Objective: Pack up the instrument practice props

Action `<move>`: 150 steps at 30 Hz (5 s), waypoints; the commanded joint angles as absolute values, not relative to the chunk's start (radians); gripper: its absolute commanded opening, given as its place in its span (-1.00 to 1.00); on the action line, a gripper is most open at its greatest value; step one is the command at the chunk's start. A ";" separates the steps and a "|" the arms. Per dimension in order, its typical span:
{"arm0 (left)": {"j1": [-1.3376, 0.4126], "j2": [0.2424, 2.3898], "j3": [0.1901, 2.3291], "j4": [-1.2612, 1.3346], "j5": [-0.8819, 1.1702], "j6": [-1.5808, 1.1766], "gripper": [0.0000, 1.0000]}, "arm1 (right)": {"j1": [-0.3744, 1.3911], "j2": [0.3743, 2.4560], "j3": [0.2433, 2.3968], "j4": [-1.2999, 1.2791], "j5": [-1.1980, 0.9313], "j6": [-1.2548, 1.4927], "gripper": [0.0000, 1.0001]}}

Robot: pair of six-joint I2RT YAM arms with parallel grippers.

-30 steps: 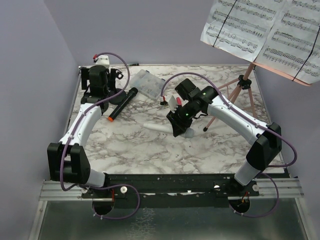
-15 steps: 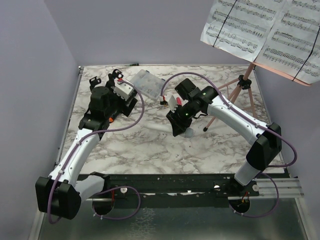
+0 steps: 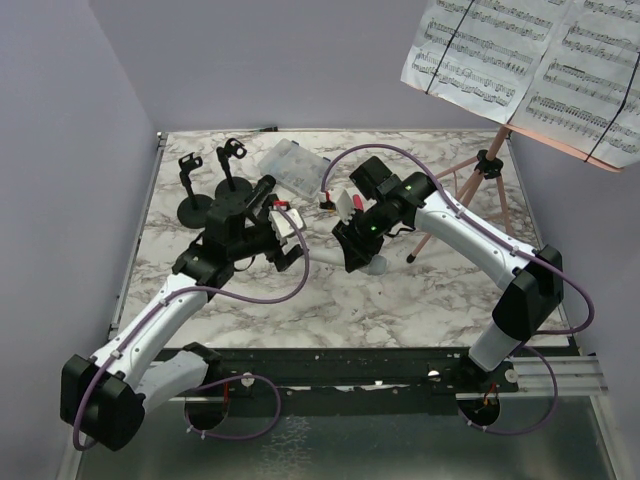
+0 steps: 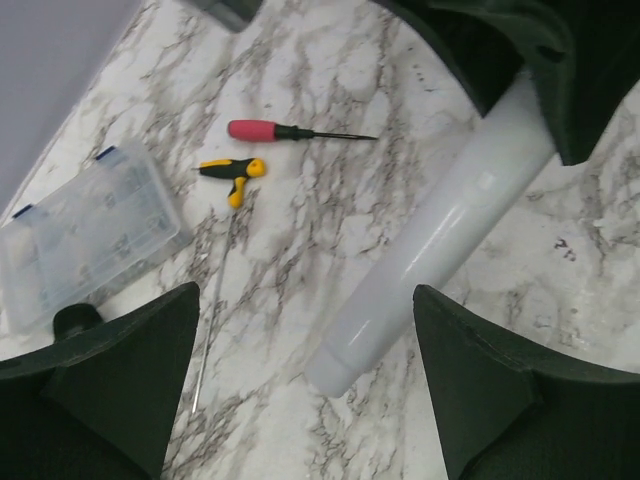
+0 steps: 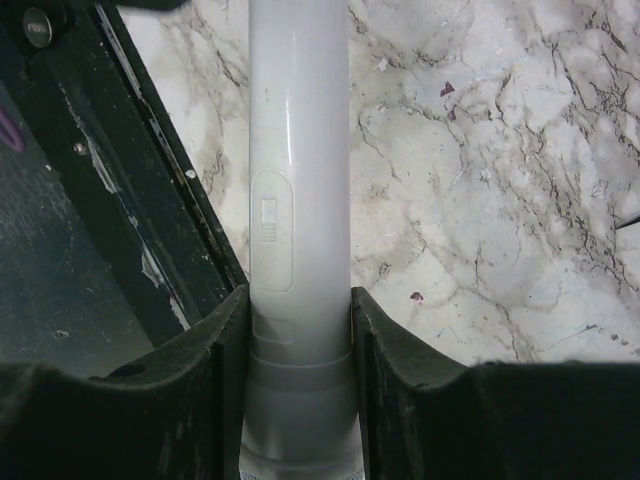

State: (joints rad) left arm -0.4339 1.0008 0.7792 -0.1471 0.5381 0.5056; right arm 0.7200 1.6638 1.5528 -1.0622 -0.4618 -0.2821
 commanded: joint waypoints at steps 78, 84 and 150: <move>-0.279 1.792 1.011 -0.076 -0.297 0.426 -1.00 | 0.721 1.294 1.110 -0.362 0.408 0.022 0.94; -0.256 1.840 1.047 -0.083 -0.357 0.438 -0.91 | 0.721 1.304 1.109 -0.356 0.405 0.017 0.94; -0.348 0.891 0.683 -0.241 -0.248 -0.106 0.98 | 0.718 1.205 0.946 0.045 0.441 0.102 1.00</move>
State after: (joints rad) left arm -0.3000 0.9192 0.7391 -0.2344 -0.2539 -0.0471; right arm 0.7181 1.2636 0.9630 -0.0803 0.4480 0.1265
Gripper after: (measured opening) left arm 0.987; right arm 0.998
